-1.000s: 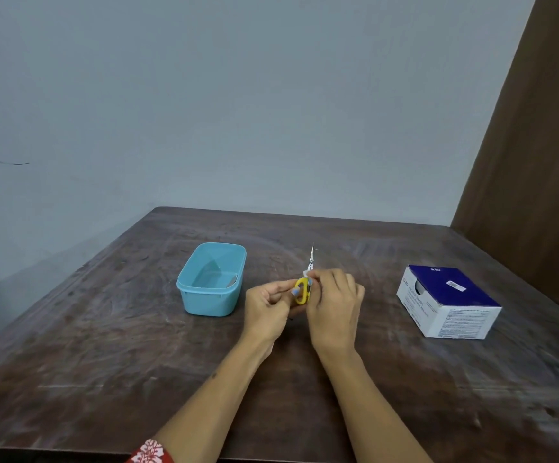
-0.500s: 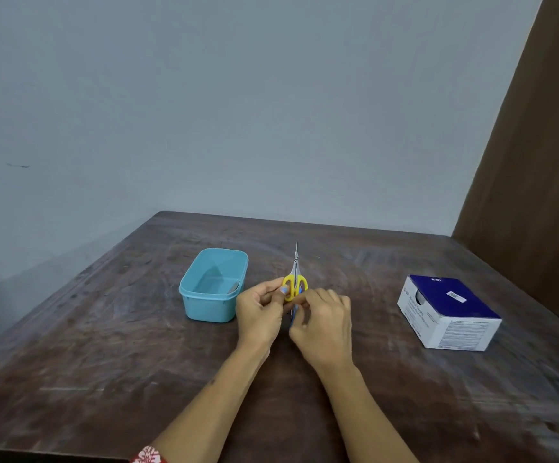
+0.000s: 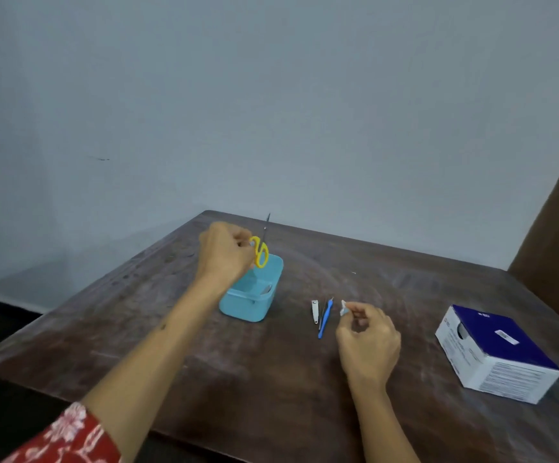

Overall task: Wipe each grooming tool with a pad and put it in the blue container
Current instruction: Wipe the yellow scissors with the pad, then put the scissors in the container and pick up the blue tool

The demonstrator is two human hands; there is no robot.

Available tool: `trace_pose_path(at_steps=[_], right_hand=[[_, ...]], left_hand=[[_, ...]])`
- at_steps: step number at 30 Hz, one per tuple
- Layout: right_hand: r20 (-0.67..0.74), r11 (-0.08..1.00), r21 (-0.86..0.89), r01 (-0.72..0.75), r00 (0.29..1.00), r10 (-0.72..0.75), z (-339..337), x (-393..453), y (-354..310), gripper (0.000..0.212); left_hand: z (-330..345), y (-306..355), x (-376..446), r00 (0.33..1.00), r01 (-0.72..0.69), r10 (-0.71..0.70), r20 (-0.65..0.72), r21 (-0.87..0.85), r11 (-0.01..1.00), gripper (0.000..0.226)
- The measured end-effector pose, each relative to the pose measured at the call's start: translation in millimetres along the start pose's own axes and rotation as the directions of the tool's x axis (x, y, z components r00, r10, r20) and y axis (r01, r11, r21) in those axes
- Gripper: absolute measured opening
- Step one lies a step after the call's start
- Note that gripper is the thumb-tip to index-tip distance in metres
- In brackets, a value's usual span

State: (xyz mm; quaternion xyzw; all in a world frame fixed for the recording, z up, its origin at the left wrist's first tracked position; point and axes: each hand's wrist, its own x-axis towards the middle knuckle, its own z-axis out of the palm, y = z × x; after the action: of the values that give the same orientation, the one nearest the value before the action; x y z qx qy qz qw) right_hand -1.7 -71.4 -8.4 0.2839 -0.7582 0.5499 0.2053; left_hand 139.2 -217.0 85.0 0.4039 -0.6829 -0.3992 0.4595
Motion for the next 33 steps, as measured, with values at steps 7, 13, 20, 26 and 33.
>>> trace_pose_path(at_steps=[7, 13, 20, 26, 33], right_hand=[[0.035, 0.999, 0.037, 0.017, 0.999, -0.019, -0.7, -0.9, -0.8, 0.017], [0.065, 0.998, 0.062, 0.011, 0.998, -0.015, -0.3, -1.6, 0.7, 0.017], [0.076, 0.998, 0.060, -0.001, 0.997, -0.003, -0.4, -1.0, 0.2, 0.018], [0.071, 0.998, 0.055, 0.004, 0.997, -0.008, -2.0, -1.4, -2.3, 0.019], [0.054, 0.999, 0.048, 0.012, 0.998, -0.015, -2.1, -1.5, -1.4, 0.018]], left_hand=[[7.2, 19.1, 4.7, 0.963, 0.082, -0.221, 0.155, 0.611, 0.787, 0.021], [22.9, 16.3, 4.4, 0.946, 0.104, -0.279, 0.167, 0.659, 0.745, 0.005], [28.0, 6.6, 5.5, 0.935, 0.117, -0.313, 0.166, 0.689, 0.715, 0.016], [31.3, 2.1, 7.1, 0.942, 0.104, -0.304, 0.144, 0.733, 0.672, 0.020], [34.1, 3.5, 0.5, 0.946, 0.020, -0.278, 0.168, 0.824, 0.566, 0.025]])
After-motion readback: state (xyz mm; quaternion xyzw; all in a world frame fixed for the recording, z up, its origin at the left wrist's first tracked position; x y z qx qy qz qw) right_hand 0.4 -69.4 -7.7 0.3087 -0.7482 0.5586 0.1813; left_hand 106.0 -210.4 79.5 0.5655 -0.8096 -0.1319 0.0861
